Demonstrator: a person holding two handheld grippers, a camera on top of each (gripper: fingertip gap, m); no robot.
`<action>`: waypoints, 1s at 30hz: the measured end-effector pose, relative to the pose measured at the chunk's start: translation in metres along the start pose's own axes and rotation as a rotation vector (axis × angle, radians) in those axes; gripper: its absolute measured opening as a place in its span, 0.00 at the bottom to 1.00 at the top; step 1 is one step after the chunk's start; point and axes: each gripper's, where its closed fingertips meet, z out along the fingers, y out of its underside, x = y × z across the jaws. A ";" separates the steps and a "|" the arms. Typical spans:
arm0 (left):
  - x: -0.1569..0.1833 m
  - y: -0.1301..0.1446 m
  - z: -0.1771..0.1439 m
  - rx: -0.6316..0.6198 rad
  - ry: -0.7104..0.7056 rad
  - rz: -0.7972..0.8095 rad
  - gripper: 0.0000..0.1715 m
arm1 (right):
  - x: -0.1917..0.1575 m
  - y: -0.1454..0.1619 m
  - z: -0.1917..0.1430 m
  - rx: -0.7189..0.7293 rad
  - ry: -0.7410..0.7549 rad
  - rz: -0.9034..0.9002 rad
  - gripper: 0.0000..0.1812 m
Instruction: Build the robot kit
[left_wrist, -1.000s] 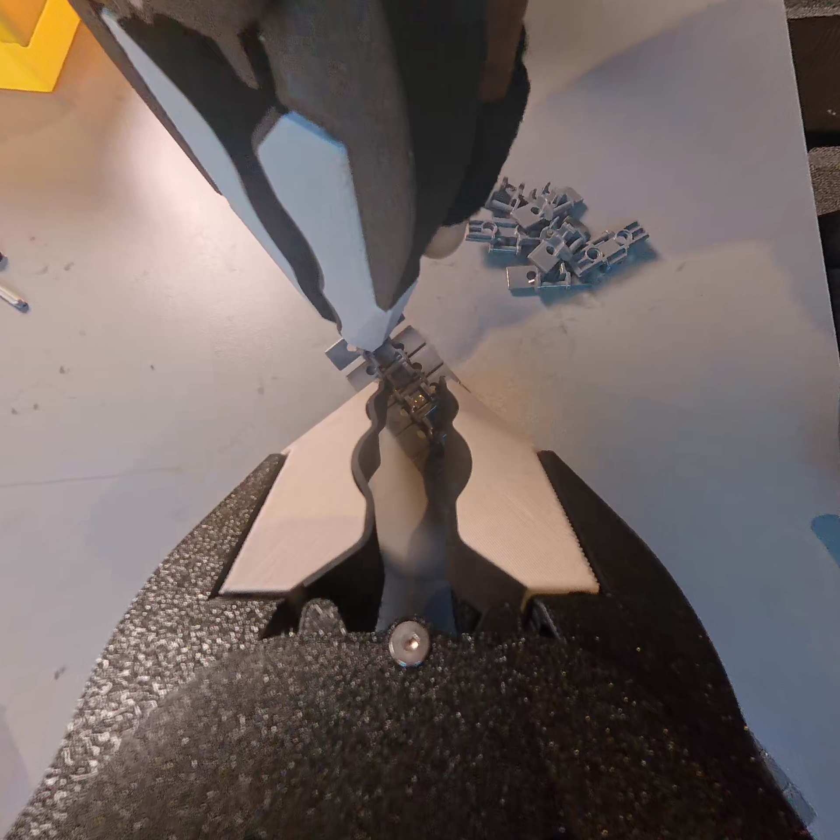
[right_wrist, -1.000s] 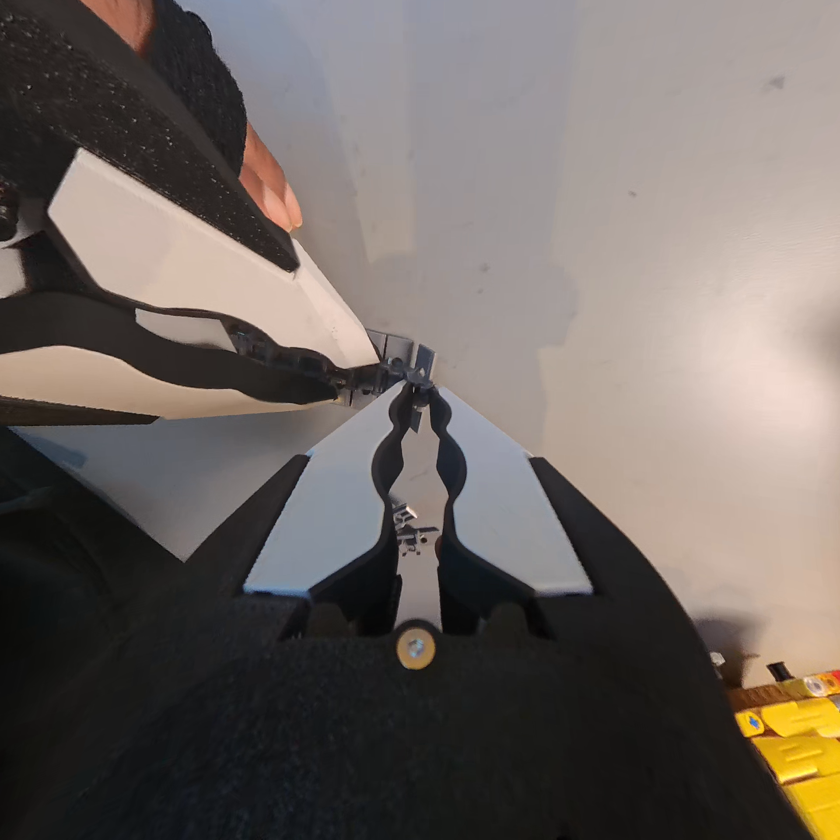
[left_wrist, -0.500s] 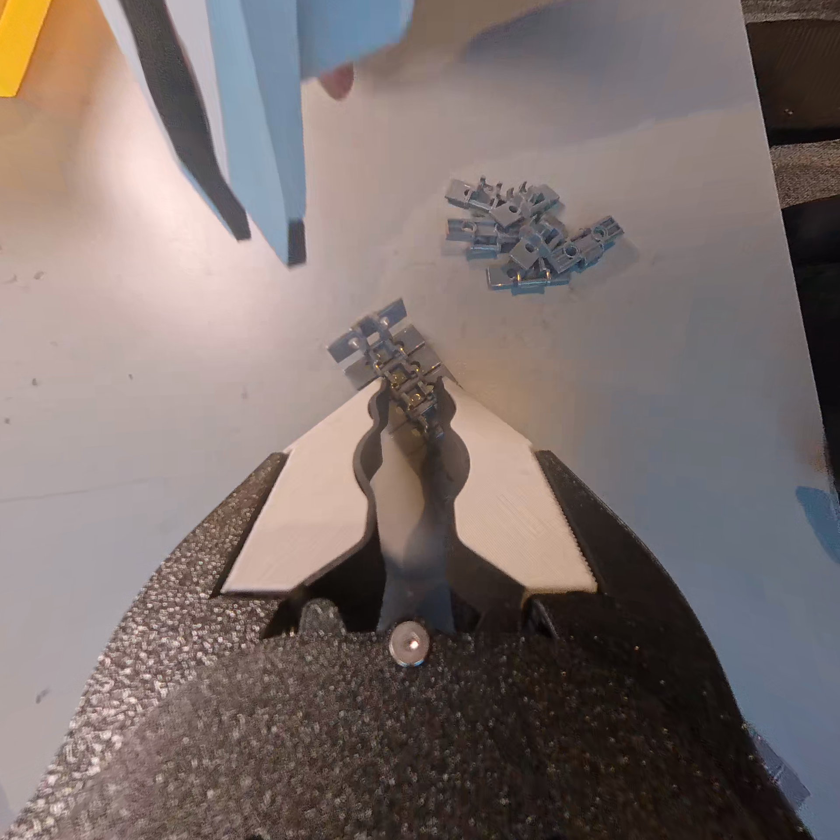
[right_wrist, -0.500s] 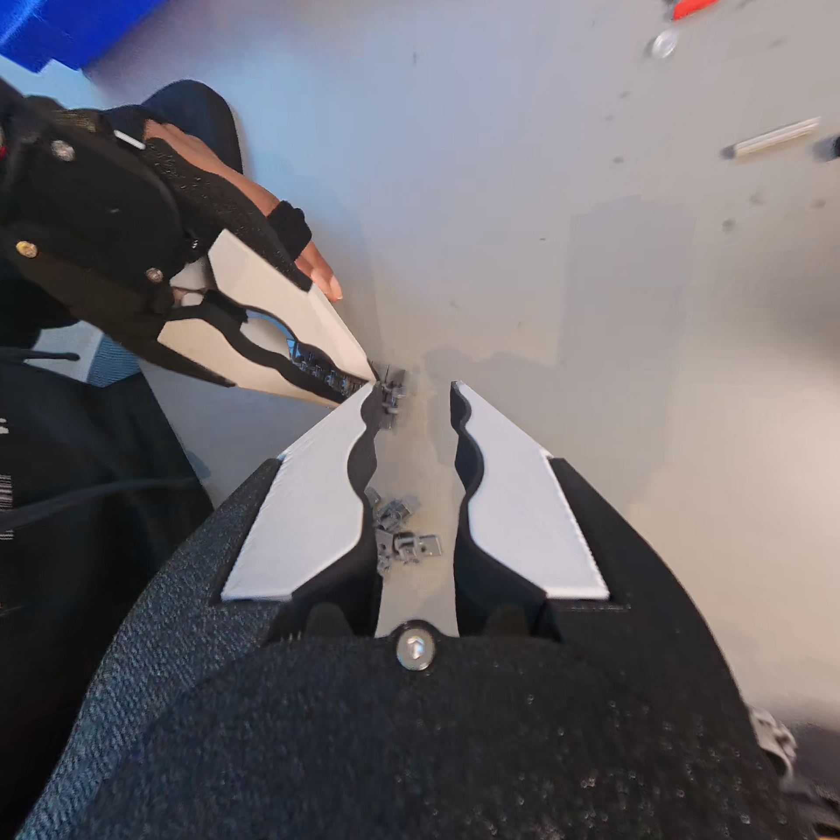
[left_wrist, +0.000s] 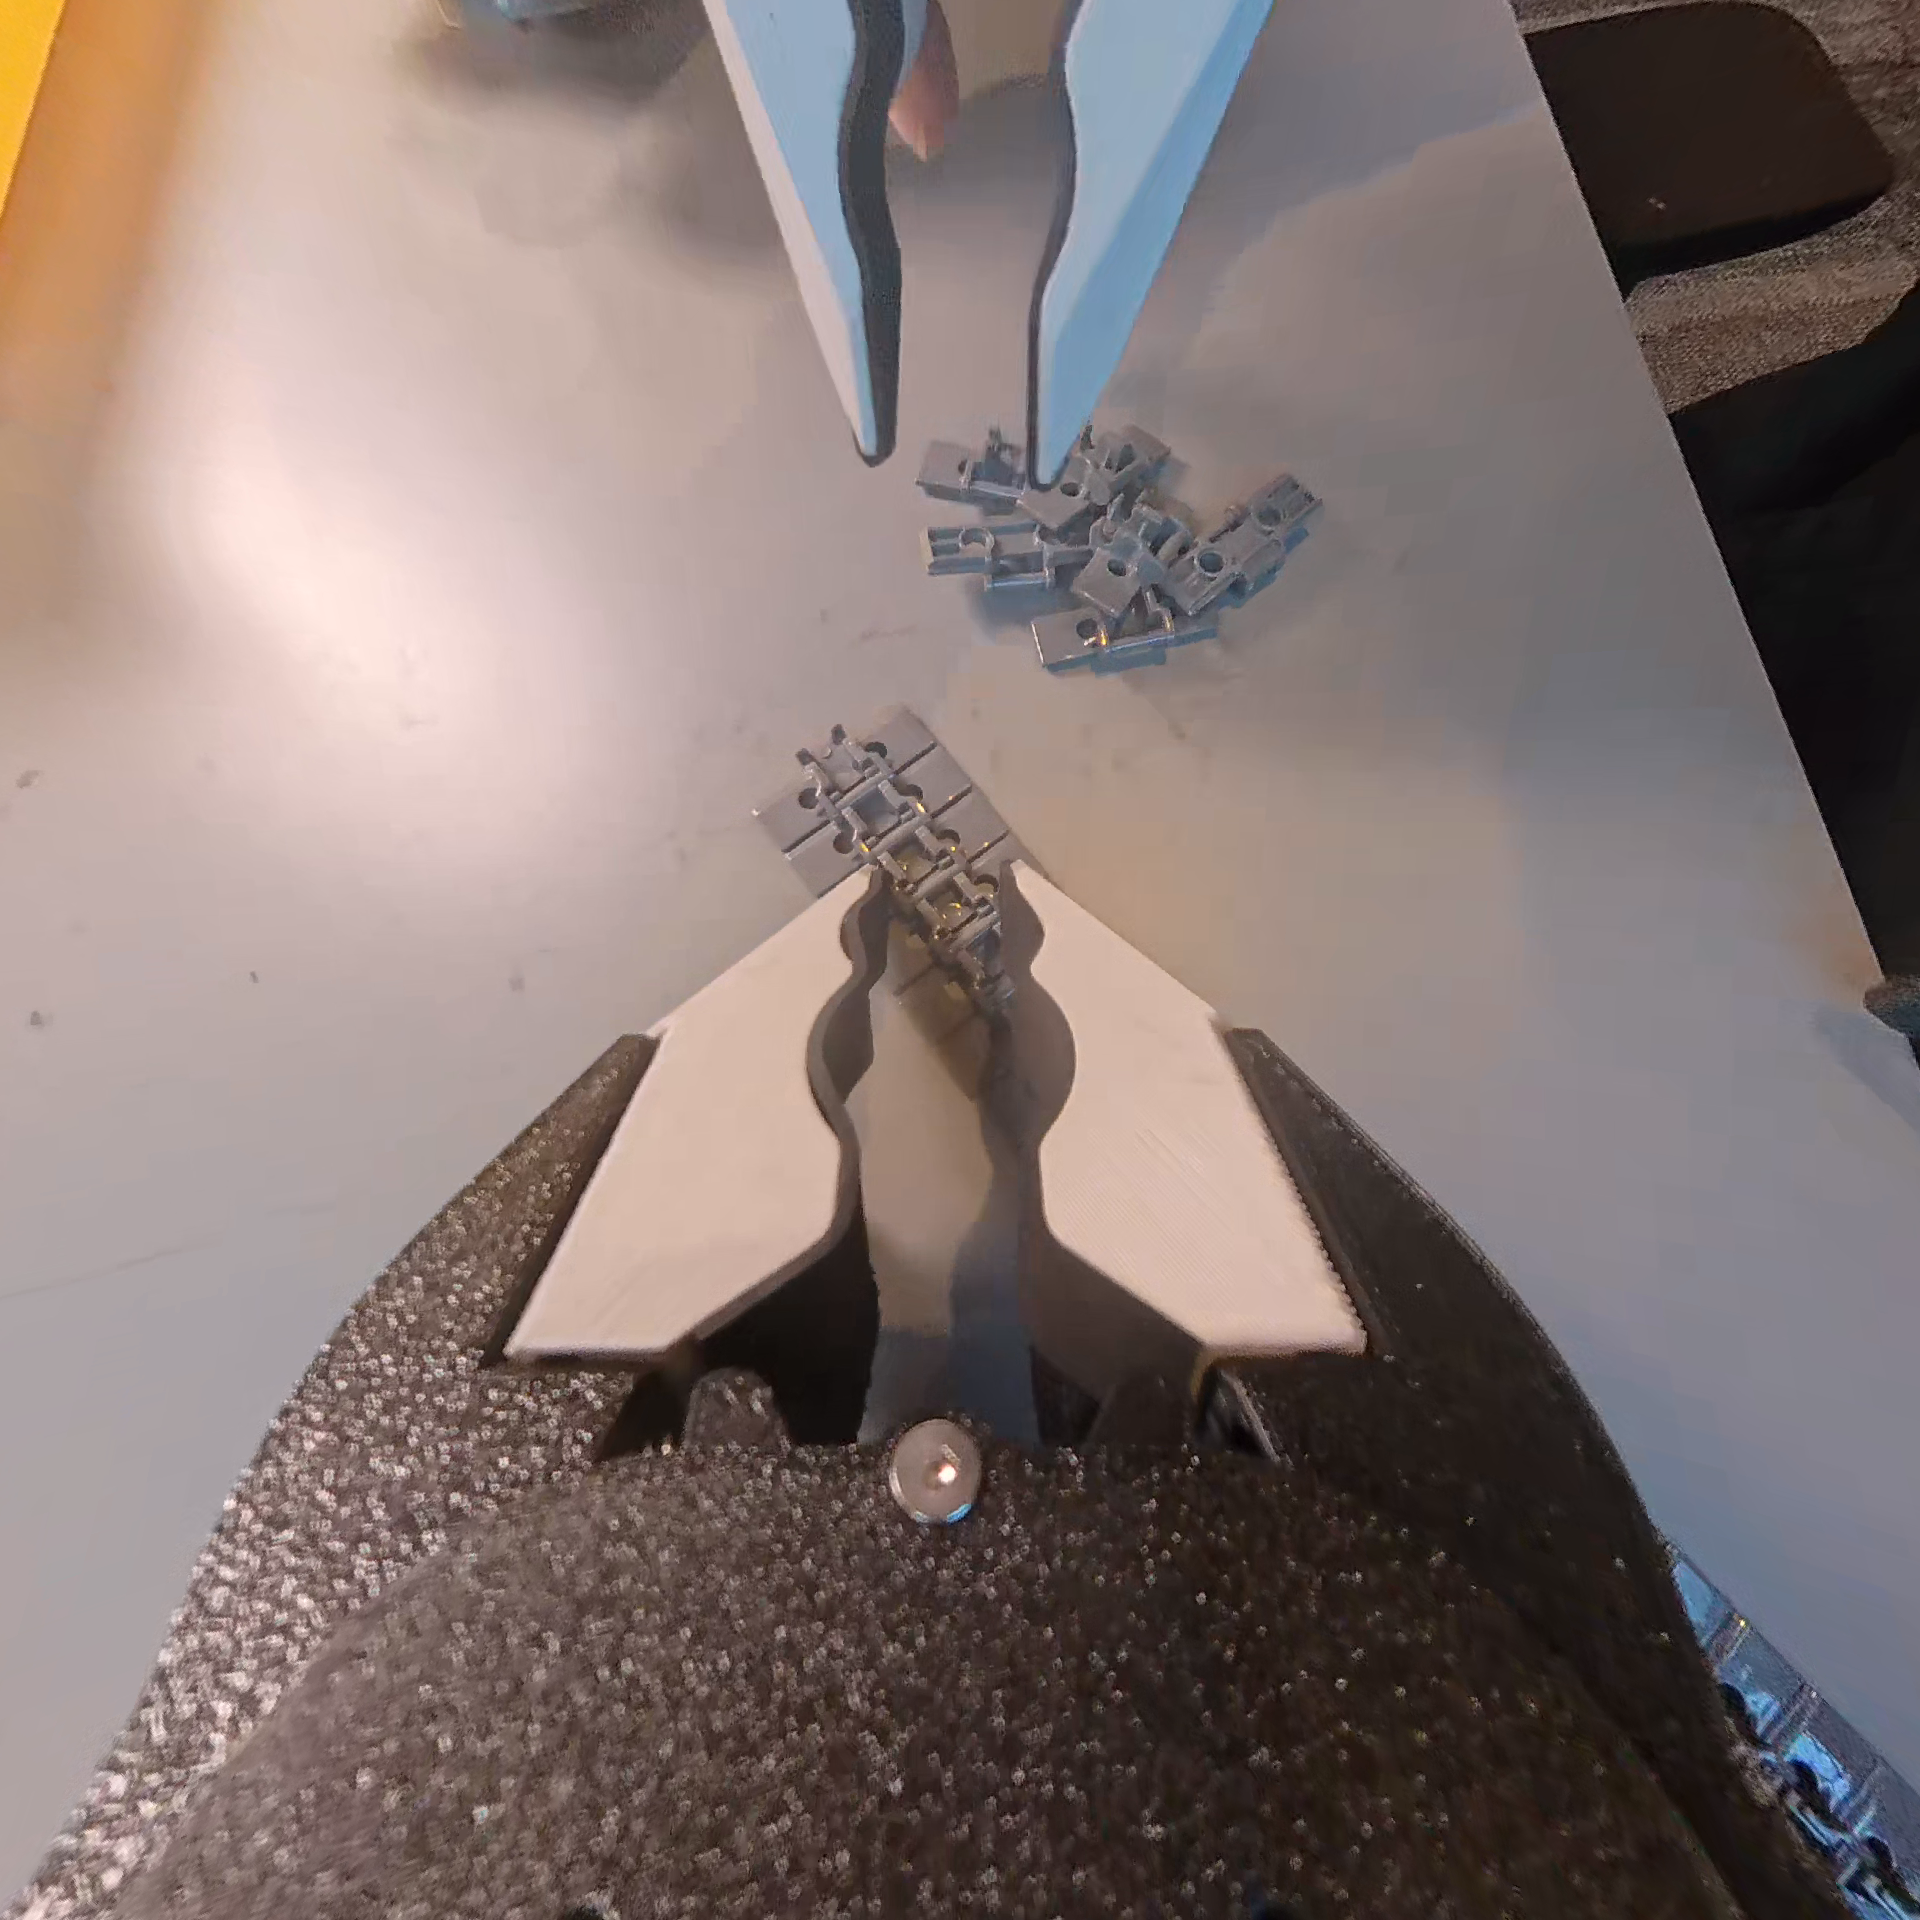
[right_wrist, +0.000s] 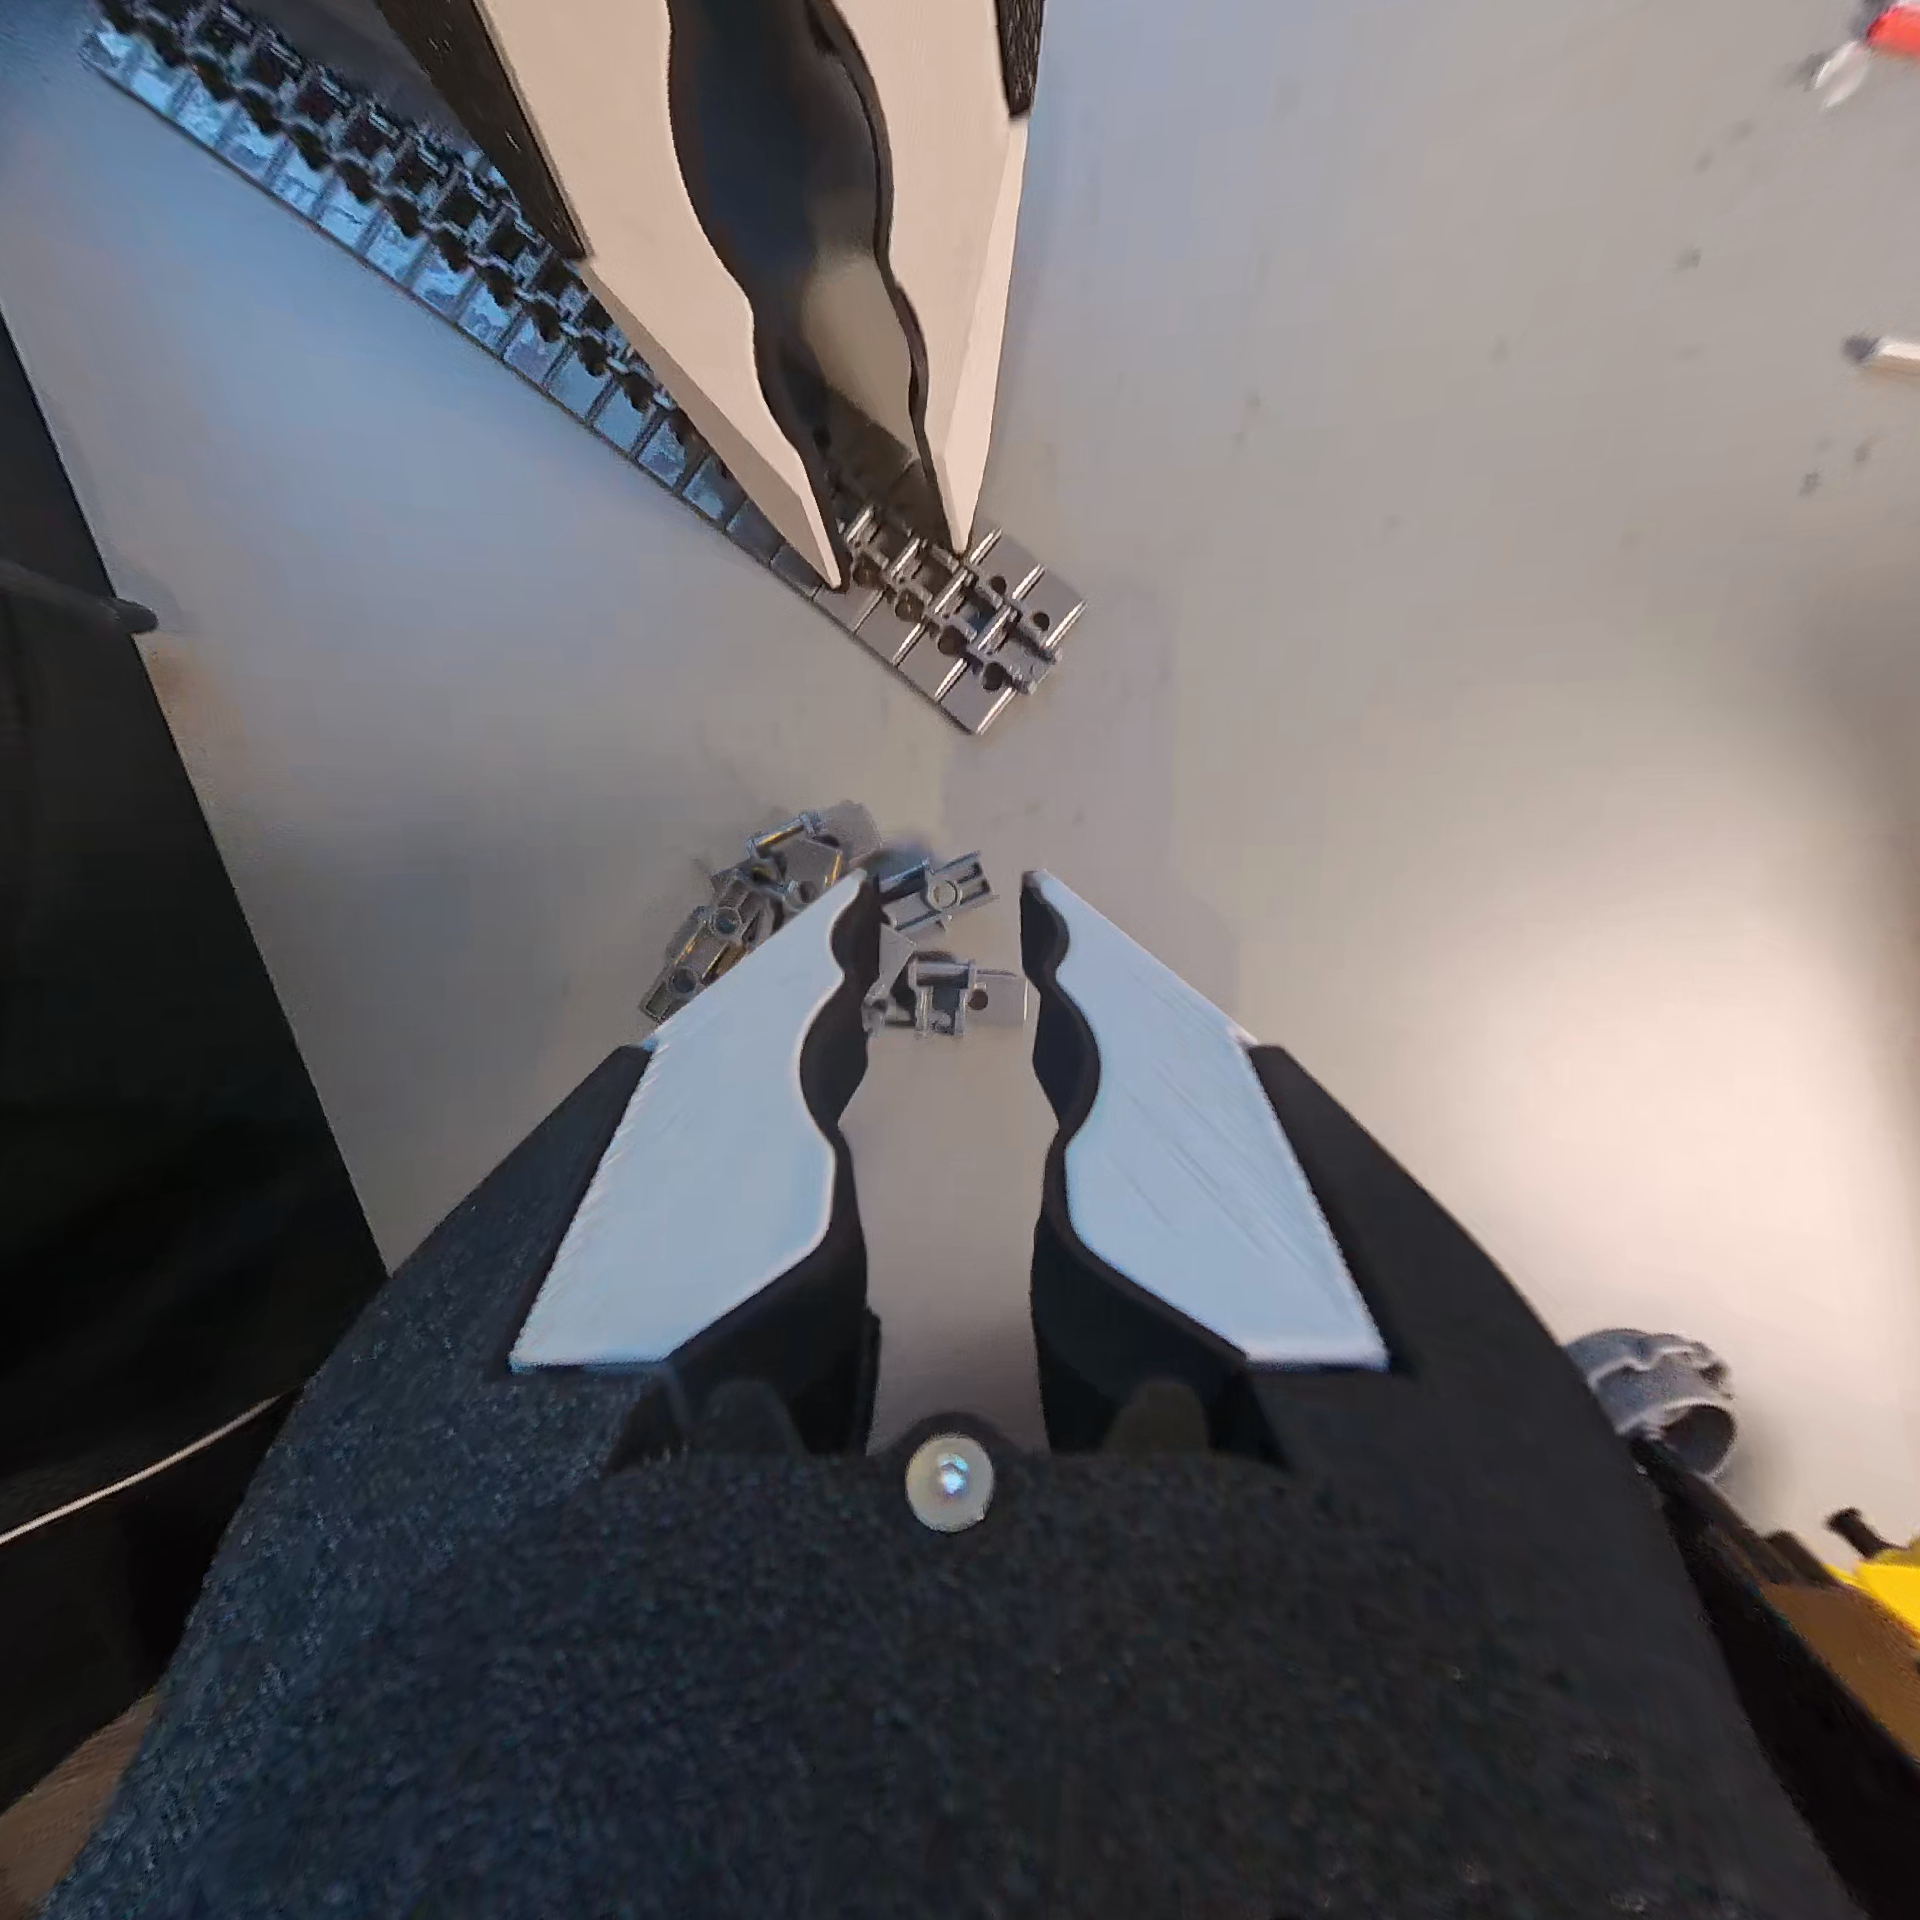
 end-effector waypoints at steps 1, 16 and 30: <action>-0.001 0.000 0.000 0.000 -0.004 0.004 0.11 | 0.001 0.004 0.004 -0.005 0.000 0.027 0.16; -0.002 -0.050 -0.030 0.328 0.075 -0.183 0.13 | 0.002 -0.052 -0.033 0.465 -0.033 0.028 0.09; 0.009 -0.092 -0.070 0.594 0.081 -0.081 0.03 | -0.017 -0.102 -0.064 0.785 0.328 -0.318 0.09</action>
